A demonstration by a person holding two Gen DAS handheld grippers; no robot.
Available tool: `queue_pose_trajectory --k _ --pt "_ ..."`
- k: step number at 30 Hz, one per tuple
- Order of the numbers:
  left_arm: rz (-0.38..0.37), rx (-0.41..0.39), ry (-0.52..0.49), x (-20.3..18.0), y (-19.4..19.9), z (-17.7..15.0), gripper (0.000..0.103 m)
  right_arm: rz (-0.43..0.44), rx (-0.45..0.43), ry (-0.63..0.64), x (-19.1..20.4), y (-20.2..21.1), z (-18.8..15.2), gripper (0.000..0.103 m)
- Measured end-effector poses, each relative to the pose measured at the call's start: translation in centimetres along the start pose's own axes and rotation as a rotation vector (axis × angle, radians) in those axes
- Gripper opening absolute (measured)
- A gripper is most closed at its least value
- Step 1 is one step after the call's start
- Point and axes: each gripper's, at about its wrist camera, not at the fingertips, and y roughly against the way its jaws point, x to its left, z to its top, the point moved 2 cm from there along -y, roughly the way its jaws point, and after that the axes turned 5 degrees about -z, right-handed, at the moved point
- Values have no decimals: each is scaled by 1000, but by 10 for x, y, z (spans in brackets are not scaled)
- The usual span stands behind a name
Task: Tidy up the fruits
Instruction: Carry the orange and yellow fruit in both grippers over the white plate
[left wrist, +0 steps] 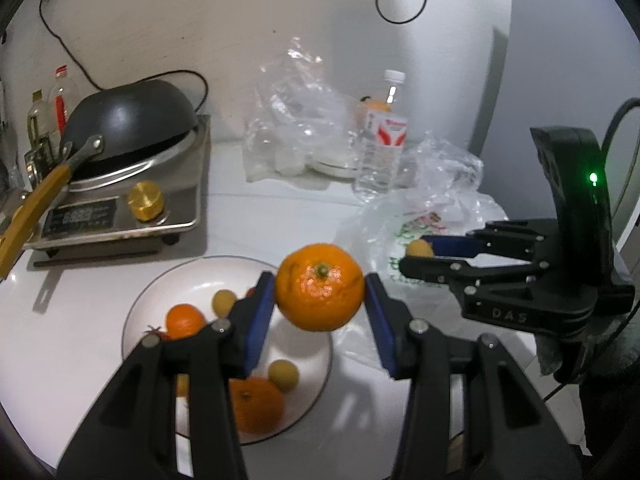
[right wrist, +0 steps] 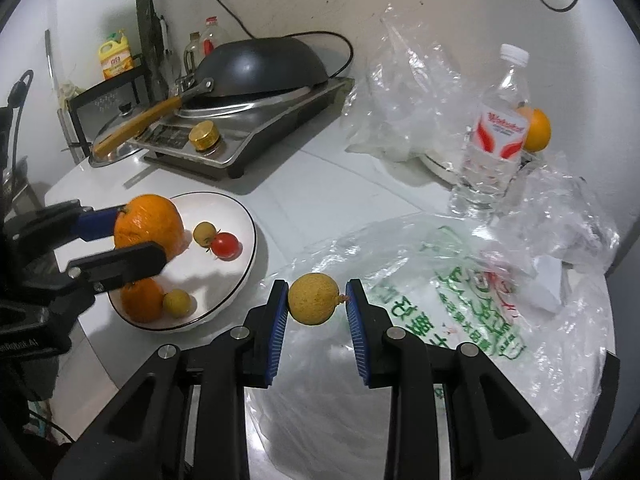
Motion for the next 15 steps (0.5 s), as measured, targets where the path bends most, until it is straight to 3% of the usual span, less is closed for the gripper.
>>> queue_pose_trajectory --k 15 --pt "35 52 82 50 -7 -15 46 52 2 24 24 -16 10 31"
